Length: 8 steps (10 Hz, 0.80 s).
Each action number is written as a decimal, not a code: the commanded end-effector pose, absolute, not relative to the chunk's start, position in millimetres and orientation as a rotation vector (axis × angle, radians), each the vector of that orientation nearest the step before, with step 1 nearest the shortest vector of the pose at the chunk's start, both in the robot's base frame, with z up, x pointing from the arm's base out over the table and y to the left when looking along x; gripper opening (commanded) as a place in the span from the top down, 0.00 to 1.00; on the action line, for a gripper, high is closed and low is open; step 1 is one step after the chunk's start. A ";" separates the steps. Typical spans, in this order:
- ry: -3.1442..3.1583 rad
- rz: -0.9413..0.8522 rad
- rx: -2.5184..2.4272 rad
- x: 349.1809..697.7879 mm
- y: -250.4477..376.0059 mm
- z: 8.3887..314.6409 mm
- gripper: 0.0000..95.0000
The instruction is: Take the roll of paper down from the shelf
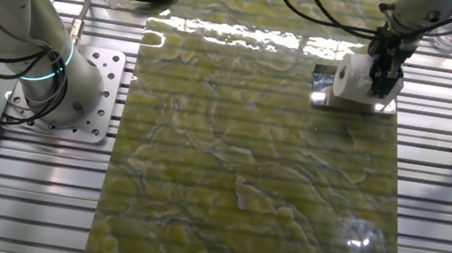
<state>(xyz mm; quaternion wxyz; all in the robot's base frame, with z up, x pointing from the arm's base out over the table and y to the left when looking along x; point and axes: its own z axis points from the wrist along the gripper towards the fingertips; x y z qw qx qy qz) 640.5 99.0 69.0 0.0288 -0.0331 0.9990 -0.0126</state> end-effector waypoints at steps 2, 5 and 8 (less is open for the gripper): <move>3.085 -0.042 -0.111 635.3 97.0 68.4 1.00; 3.104 -0.044 -0.111 631.7 97.5 76.3 1.00; 3.109 -0.044 -0.118 626.4 95.9 77.4 1.00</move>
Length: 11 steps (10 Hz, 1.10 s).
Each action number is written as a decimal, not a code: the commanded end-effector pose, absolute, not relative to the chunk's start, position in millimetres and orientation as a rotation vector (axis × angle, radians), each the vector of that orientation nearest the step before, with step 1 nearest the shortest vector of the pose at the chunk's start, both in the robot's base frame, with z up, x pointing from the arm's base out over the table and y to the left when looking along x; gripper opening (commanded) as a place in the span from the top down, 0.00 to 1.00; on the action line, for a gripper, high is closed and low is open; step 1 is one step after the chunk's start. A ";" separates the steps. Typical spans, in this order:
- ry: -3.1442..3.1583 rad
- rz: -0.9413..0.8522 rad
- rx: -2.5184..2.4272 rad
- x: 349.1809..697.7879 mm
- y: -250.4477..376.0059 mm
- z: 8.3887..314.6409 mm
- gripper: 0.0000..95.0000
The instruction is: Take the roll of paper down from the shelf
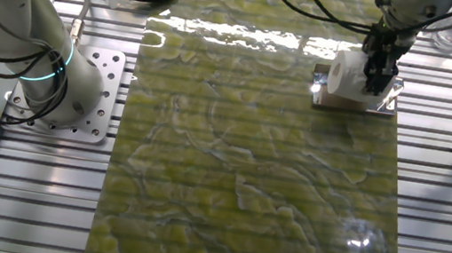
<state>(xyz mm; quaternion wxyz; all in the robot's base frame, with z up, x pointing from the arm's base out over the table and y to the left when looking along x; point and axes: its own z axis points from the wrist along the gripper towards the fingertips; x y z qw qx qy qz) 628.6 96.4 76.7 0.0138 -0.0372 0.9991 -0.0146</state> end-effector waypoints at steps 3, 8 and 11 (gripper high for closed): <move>3.112 -0.043 -0.125 619.3 93.8 77.0 1.00; 3.122 -0.041 -0.132 607.9 92.6 78.8 1.00; 3.121 -0.037 -0.136 598.5 92.5 80.0 1.00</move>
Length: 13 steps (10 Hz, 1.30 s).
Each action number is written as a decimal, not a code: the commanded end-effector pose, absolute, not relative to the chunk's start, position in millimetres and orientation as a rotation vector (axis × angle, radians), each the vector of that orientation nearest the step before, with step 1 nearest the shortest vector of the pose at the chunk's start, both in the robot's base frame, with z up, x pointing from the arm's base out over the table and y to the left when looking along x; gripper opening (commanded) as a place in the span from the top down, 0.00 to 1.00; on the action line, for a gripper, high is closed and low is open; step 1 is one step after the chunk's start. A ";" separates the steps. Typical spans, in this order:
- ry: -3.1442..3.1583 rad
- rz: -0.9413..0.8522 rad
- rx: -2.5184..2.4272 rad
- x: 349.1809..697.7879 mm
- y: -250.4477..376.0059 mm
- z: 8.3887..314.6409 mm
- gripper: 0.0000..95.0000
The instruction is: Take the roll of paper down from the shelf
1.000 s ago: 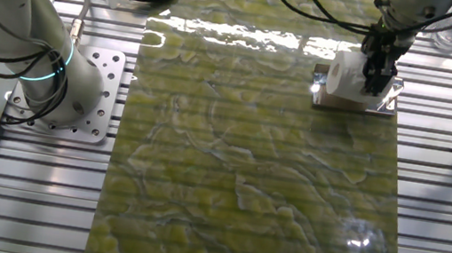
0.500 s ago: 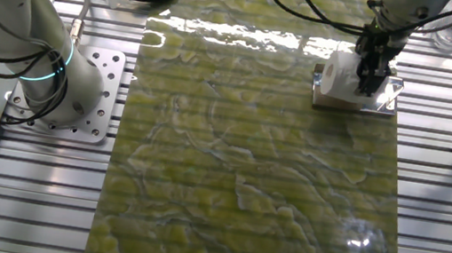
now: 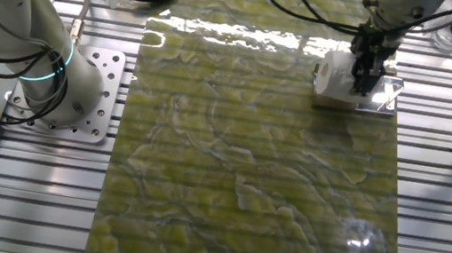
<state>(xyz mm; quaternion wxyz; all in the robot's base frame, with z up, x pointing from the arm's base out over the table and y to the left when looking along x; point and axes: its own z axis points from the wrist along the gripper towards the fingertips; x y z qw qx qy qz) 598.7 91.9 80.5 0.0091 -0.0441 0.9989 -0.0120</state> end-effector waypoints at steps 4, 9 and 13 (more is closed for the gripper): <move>3.117 -0.040 -0.138 583.7 95.0 77.4 1.00; 3.126 -0.041 -0.136 576.8 95.3 79.4 1.00; 3.141 -0.045 -0.131 576.4 95.1 79.4 1.00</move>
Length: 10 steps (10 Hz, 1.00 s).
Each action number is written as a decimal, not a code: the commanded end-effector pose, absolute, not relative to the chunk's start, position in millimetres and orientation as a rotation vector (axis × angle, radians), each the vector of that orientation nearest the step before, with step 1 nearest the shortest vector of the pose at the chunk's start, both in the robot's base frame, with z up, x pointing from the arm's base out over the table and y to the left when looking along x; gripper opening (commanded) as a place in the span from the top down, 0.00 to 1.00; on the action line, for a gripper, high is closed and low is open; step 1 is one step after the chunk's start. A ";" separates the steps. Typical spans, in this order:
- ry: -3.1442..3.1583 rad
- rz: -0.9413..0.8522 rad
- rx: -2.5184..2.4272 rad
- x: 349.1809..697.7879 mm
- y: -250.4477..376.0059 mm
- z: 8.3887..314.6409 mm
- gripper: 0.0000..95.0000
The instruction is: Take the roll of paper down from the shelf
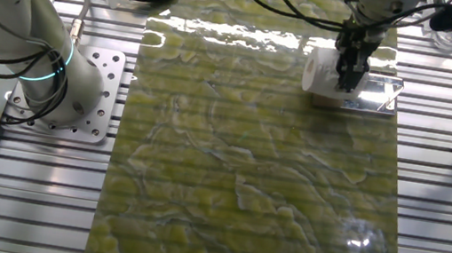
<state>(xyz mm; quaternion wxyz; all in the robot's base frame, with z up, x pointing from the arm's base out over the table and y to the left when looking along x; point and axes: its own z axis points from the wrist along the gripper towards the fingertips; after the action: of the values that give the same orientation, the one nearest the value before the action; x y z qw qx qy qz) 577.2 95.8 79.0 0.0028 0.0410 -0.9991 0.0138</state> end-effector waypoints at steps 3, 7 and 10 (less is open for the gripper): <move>-3.151 0.046 0.130 576.4 95.1 79.4 1.00; -3.167 0.037 0.096 576.4 95.1 79.4 1.00; -3.164 0.031 0.106 576.4 95.1 79.4 1.00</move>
<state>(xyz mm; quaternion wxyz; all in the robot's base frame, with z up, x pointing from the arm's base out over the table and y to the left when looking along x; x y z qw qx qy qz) 574.4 94.7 81.0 -0.0133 0.0332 -0.9993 0.0099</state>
